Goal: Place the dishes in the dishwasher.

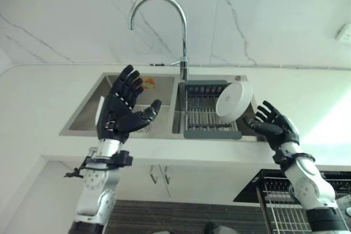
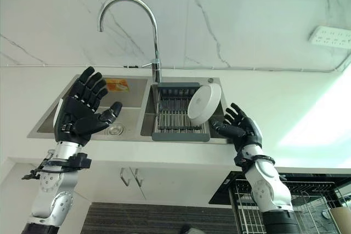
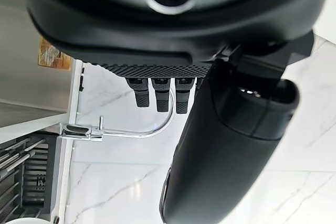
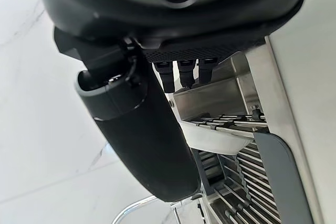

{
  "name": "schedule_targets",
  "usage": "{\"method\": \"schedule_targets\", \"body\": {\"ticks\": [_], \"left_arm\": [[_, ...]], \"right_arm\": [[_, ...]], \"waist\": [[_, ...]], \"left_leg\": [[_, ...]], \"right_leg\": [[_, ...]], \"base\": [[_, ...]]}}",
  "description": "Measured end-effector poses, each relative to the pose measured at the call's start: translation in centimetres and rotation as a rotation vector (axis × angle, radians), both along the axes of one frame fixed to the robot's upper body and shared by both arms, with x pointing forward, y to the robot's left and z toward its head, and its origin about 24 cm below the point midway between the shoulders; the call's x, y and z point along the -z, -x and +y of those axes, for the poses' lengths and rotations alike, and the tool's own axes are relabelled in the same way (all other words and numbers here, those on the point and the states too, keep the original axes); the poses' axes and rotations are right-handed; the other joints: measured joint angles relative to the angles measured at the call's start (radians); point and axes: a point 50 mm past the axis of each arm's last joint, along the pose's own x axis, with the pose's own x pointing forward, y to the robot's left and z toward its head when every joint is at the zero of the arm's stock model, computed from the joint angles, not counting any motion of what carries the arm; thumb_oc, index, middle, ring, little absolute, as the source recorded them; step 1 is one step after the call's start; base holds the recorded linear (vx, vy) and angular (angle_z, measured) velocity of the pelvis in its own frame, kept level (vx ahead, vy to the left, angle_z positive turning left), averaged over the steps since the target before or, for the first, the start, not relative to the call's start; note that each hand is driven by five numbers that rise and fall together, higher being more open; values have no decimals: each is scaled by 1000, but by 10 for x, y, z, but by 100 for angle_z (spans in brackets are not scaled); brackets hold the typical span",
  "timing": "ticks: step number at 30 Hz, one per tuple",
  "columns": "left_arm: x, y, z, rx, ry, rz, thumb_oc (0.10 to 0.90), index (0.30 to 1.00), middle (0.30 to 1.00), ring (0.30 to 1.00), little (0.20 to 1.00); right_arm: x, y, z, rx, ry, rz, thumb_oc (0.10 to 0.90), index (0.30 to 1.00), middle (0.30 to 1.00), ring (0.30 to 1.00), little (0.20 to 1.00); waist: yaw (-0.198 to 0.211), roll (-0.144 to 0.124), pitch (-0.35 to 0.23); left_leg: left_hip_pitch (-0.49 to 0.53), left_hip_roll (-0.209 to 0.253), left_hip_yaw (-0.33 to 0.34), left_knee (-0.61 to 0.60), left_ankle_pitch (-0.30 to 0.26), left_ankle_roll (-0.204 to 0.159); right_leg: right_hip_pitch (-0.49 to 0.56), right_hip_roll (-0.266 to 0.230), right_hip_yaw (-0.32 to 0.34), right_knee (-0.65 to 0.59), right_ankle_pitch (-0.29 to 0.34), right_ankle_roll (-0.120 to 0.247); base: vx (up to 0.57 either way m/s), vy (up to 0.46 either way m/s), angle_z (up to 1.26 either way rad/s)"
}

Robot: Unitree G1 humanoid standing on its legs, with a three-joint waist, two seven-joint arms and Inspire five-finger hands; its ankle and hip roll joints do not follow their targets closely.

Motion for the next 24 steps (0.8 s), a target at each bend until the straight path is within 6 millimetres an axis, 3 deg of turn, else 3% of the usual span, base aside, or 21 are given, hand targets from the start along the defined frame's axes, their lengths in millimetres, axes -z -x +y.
{"method": "schedule_targets", "body": {"ticks": [24], "left_arm": [[-1,-12,-8,28,8,30,800,900,900,900,900]], "right_arm": [[-1,-22,1,-9,-3,71,800,900,900,900,900]], "waist": [[7,4,0]], "left_leg": [[-13,-6,-31,0,14,-1]], "right_leg": [[2,-9,-32,1,-2,-2]], "base": [[-12,7,4]]}}
